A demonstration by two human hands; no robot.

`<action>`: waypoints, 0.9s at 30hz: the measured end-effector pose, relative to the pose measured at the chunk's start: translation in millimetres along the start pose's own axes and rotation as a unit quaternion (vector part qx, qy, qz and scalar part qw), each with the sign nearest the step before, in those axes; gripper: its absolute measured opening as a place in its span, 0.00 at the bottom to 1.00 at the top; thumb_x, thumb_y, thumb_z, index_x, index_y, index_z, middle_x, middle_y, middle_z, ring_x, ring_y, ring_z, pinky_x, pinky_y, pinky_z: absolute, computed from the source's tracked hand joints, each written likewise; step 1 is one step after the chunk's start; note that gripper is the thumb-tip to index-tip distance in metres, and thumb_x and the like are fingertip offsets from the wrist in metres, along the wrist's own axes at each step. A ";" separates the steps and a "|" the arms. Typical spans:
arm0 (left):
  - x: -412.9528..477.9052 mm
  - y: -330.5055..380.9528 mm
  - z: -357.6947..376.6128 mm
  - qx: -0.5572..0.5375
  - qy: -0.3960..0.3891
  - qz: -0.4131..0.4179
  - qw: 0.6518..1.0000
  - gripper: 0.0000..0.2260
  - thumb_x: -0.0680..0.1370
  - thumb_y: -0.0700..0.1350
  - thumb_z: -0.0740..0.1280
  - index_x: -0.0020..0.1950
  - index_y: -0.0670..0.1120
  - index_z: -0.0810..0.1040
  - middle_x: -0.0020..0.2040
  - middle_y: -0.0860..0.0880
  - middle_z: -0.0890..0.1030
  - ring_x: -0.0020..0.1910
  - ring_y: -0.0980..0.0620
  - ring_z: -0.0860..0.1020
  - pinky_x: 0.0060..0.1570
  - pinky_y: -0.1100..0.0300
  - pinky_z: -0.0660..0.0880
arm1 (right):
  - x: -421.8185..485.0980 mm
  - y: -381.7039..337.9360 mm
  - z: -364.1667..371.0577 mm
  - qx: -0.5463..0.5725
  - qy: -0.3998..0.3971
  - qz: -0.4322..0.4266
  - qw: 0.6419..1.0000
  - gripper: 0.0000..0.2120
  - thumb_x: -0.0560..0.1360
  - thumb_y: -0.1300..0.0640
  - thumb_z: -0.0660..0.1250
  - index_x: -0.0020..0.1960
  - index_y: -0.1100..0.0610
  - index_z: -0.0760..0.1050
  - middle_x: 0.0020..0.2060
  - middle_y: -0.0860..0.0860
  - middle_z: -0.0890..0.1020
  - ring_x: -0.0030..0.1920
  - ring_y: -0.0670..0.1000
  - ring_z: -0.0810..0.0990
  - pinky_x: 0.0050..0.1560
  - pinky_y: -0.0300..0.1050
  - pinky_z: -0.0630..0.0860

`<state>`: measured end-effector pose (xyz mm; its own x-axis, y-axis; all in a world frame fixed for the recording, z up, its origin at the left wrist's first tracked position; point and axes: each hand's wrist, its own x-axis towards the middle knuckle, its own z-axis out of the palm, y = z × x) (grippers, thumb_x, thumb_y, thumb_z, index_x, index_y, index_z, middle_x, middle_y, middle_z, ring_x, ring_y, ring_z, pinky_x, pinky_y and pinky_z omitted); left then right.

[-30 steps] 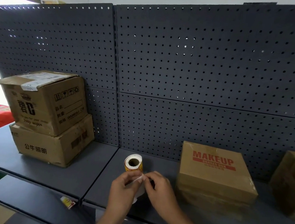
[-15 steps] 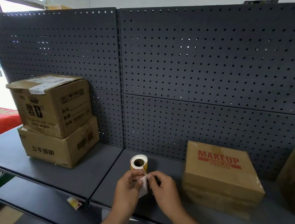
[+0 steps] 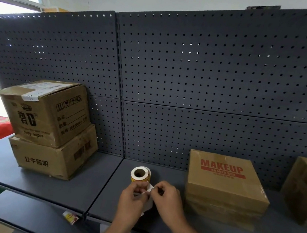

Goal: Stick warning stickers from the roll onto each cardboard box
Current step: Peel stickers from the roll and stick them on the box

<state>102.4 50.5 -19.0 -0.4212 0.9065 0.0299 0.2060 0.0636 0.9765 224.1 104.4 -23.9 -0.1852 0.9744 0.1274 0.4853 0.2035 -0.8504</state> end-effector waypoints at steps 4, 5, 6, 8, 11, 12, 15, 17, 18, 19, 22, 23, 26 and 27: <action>1.9 1.0 -3.8 0.028 0.018 0.019 0.999 0.12 0.79 0.36 0.69 0.53 0.54 0.83 0.46 0.52 0.84 0.47 0.57 0.80 0.40 0.74 0.73 | 1.4 1.8 -3.6 0.012 -0.002 0.008 1.000 0.07 0.79 0.57 0.68 0.42 0.54 0.79 0.32 0.51 0.84 0.32 0.47 0.83 0.38 0.47 0.80; 2.4 0.5 -5.2 0.034 0.024 0.020 0.999 0.12 0.80 0.36 0.69 0.52 0.54 0.83 0.46 0.54 0.83 0.47 0.58 0.80 0.40 0.73 0.73 | 1.6 2.9 -4.1 0.017 -0.002 0.012 1.000 0.07 0.80 0.58 0.67 0.42 0.55 0.78 0.31 0.52 0.84 0.30 0.46 0.83 0.37 0.46 0.80; 3.0 0.4 -6.5 0.039 0.029 0.018 0.999 0.12 0.80 0.36 0.69 0.51 0.54 0.82 0.46 0.55 0.83 0.47 0.59 0.79 0.39 0.72 0.72 | 2.1 4.5 -4.0 0.021 -0.001 0.015 1.000 0.08 0.80 0.59 0.66 0.43 0.56 0.78 0.30 0.53 0.84 0.29 0.46 0.83 0.37 0.46 0.79; 5.1 -1.5 -9.4 0.043 0.037 0.011 0.998 0.10 0.80 0.37 0.69 0.50 0.53 0.82 0.47 0.54 0.83 0.48 0.58 0.79 0.41 0.68 0.71 | 2.9 6.2 -3.3 0.030 -0.003 0.021 0.999 0.08 0.82 0.59 0.65 0.44 0.56 0.77 0.30 0.55 0.85 0.27 0.46 0.83 0.34 0.46 0.78; 7.3 -5.8 -14.9 0.035 0.049 -0.004 0.998 0.09 0.80 0.38 0.69 0.51 0.52 0.82 0.49 0.53 0.83 0.50 0.58 0.79 0.42 0.66 0.71 | 2.6 3.0 -0.5 0.060 -0.018 0.038 0.997 0.07 0.84 0.59 0.62 0.48 0.56 0.76 0.32 0.56 0.85 0.29 0.48 0.85 0.29 0.42 0.76; 7.9 -7.5 -16.5 0.033 0.054 -0.013 0.998 0.08 0.81 0.38 0.69 0.52 0.51 0.82 0.50 0.53 0.83 0.50 0.58 0.79 0.42 0.66 0.71 | 1.8 1.6 0.7 0.070 -0.023 0.044 0.996 0.07 0.84 0.60 0.61 0.48 0.57 0.75 0.33 0.56 0.85 0.30 0.49 0.85 0.28 0.42 0.76; 11.7 -12.0 -19.0 0.027 0.061 -0.033 0.997 0.06 0.81 0.39 0.69 0.53 0.50 0.82 0.51 0.51 0.82 0.50 0.56 0.79 0.42 0.63 0.72 | 0.4 1.3 5.0 0.098 -0.028 0.059 0.993 0.07 0.85 0.60 0.61 0.49 0.57 0.75 0.35 0.57 0.85 0.30 0.51 0.86 0.27 0.41 0.76; 13.4 -11.6 -20.4 0.020 0.062 -0.042 0.997 0.07 0.81 0.39 0.69 0.52 0.51 0.82 0.51 0.51 0.82 0.51 0.55 0.79 0.43 0.61 0.73 | 0.1 2.5 7.1 0.113 -0.027 0.071 0.991 0.07 0.85 0.60 0.61 0.49 0.57 0.74 0.35 0.56 0.84 0.31 0.52 0.86 0.27 0.42 0.75; 14.0 -11.7 -21.2 0.020 0.061 -0.043 0.997 0.08 0.81 0.38 0.69 0.52 0.51 0.82 0.51 0.51 0.83 0.51 0.55 0.79 0.44 0.61 0.74 | 0.1 2.8 7.6 0.118 -0.027 0.076 0.990 0.07 0.85 0.61 0.60 0.49 0.57 0.74 0.34 0.57 0.84 0.31 0.52 0.86 0.27 0.42 0.75; 14.0 -11.6 -22.2 0.024 0.060 -0.039 0.997 0.09 0.81 0.37 0.68 0.52 0.51 0.82 0.52 0.51 0.83 0.52 0.54 0.80 0.45 0.61 0.74 | -0.1 3.2 8.1 0.120 -0.030 0.081 0.989 0.08 0.85 0.61 0.59 0.49 0.57 0.74 0.33 0.57 0.84 0.30 0.52 0.86 0.26 0.42 0.74; 14.5 -12.7 -25.7 0.056 0.043 -0.015 0.997 0.17 0.80 0.31 0.63 0.50 0.52 0.82 0.55 0.50 0.81 0.51 0.55 0.79 0.45 0.66 0.72 | -1.0 4.2 11.8 0.119 -0.044 0.091 0.988 0.08 0.86 0.61 0.58 0.50 0.59 0.74 0.31 0.59 0.83 0.24 0.49 0.81 0.24 0.40 0.70; 14.4 -11.9 -25.7 0.072 0.031 -0.013 0.997 0.19 0.80 0.30 0.61 0.49 0.53 0.83 0.53 0.49 0.81 0.47 0.55 0.78 0.42 0.67 0.71 | -1.8 4.4 13.4 0.123 -0.047 0.090 0.987 0.08 0.86 0.61 0.58 0.50 0.59 0.74 0.30 0.59 0.83 0.23 0.49 0.80 0.24 0.40 0.69; 13.0 -5.3 -21.8 0.081 0.001 -0.023 0.996 0.22 0.80 0.30 0.57 0.48 0.52 0.85 0.47 0.49 0.81 0.41 0.54 0.77 0.38 0.66 0.71 | -2.2 4.5 18.6 0.134 -0.046 0.085 0.986 0.08 0.85 0.61 0.58 0.49 0.58 0.74 0.27 0.55 0.81 0.24 0.50 0.79 0.25 0.42 0.69; 12.0 -1.9 -19.9 0.073 -0.004 -0.029 0.997 0.21 0.81 0.32 0.58 0.48 0.52 0.85 0.47 0.51 0.83 0.44 0.55 0.79 0.40 0.65 0.72 | -2.1 4.8 20.3 0.137 -0.045 0.082 0.986 0.09 0.85 0.61 0.59 0.48 0.57 0.74 0.27 0.54 0.80 0.24 0.51 0.79 0.25 0.43 0.69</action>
<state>79.4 52.9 -16.3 -0.4292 0.9028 -0.0272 0.3083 0.1748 0.9351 209.5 101.4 -38.6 -0.2039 0.9772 -0.0586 0.2677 -0.0019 -0.9635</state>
